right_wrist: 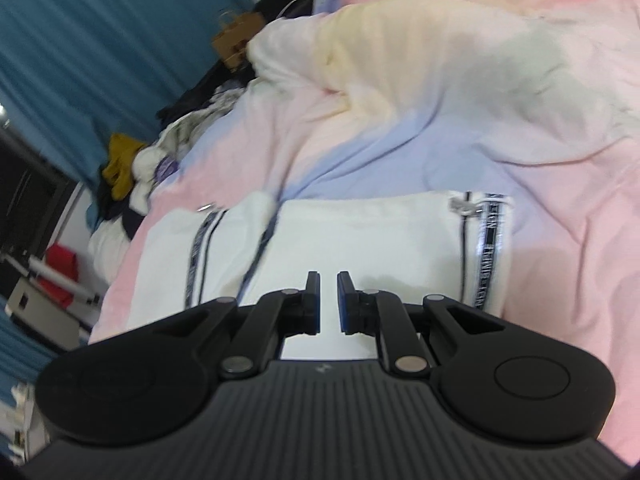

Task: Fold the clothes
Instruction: 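Lift the waistband with the left tool and fold it toward the leg hems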

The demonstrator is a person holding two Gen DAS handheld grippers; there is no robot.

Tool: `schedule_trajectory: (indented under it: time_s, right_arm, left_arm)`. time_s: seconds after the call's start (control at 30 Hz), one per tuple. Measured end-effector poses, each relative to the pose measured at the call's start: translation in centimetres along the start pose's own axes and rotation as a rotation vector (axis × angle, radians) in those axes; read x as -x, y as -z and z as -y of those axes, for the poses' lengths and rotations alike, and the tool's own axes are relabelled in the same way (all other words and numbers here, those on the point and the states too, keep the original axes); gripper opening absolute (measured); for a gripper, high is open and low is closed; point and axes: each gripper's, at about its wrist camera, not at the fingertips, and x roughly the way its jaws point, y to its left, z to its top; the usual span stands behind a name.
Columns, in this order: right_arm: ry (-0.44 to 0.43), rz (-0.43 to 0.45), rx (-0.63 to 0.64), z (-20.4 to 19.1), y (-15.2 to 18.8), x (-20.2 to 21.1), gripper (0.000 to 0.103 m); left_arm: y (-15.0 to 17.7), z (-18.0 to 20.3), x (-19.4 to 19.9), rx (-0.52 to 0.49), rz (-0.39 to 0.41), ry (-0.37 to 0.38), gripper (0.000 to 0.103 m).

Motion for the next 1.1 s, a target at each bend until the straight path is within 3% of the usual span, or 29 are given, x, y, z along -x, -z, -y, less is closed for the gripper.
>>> schedule_trajectory:
  time_s: [0.17,0.3,0.37,0.47,0.5,0.6,0.83,0.9,1.1]
  right_arm:
    - [0.040,0.026,-0.042,0.8,-0.2,-0.3,0.013]
    - [0.073,0.043,-0.078,1.5,-0.4,-0.4,0.013]
    - [0.090,0.053,-0.101,2.0,-0.5,-0.4,0.013]
    - [0.105,0.064,-0.116,2.4,-0.8,-0.5,0.013]
    - [0.107,0.062,-0.118,2.5,-0.8,-0.6,0.013]
    - [0.112,0.050,-0.125,2.6,-0.9,-1.1,0.013]
    - [0.126,0.046,-0.116,1.9,-0.6,-1.7,0.013]
    - [0.143,0.062,-0.137,2.3,-0.6,-1.4,0.013]
    - [0.194,0.130,-0.252,4.5,-1.0,-0.2,0.013]
  left_arm:
    - [0.4,0.4,-0.6,-0.002,0.043,0.012,0.094]
    - [1.1,0.1,-0.3,0.006,0.080,0.093,0.098]
    - [1.6,-0.2,1.0,-0.016,0.106,0.184,0.099]
    - [2.9,-0.7,3.8,-0.089,0.183,0.377,0.098]
    - [3.3,-0.8,4.8,-0.113,0.207,0.401,0.098]
    - [3.9,-1.5,6.2,-0.111,0.215,0.311,0.098]
    - [2.6,-3.1,5.3,0.000,0.140,0.134,0.096]
    - [2.3,-3.6,5.4,0.040,0.184,0.085,0.095]
    - [1.2,-2.9,4.0,0.046,0.258,0.125,0.094]
